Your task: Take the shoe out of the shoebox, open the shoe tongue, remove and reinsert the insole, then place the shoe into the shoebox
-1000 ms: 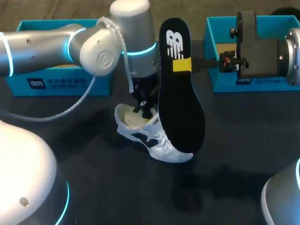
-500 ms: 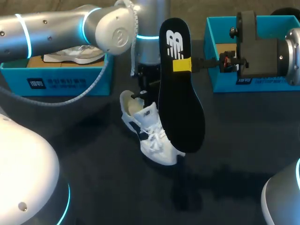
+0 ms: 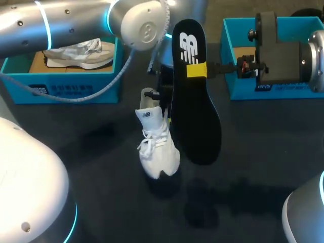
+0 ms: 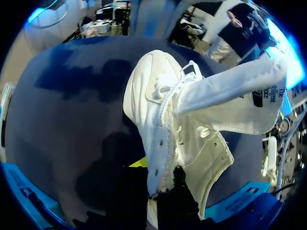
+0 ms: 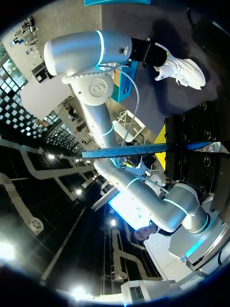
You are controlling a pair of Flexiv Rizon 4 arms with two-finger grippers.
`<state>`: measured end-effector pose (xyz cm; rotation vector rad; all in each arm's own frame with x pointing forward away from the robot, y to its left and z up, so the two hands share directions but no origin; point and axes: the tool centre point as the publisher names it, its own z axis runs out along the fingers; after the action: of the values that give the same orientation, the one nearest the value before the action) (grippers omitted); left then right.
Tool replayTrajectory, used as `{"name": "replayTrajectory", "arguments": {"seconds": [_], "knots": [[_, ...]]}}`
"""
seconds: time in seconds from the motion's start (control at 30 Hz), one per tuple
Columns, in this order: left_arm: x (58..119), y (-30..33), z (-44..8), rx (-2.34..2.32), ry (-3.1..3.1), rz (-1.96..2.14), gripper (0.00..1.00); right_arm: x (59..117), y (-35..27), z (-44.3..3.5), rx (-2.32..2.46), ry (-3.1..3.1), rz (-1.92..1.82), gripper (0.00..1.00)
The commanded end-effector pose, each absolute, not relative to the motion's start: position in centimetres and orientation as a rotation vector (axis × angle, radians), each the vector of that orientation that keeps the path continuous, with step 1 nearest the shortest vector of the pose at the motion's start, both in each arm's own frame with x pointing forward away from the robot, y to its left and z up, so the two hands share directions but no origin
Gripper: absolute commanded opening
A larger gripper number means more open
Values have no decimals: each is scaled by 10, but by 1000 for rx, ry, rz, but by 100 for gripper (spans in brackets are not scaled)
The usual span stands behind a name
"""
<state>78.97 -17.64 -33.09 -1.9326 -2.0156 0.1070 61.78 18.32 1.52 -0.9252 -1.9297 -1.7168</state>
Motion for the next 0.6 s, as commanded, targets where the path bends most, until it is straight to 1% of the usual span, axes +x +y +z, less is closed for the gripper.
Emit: {"name": "replayTrajectory", "arguments": {"seconds": [0.03,0.6], "knots": [[791,-179,-328,-2103,-1804,44,0,619,187,15,-928,-1930,-1714,0],[795,-204,-335,-1992,-2026,62,0,619,187,15,-928,-1930,-1714,0]]}}
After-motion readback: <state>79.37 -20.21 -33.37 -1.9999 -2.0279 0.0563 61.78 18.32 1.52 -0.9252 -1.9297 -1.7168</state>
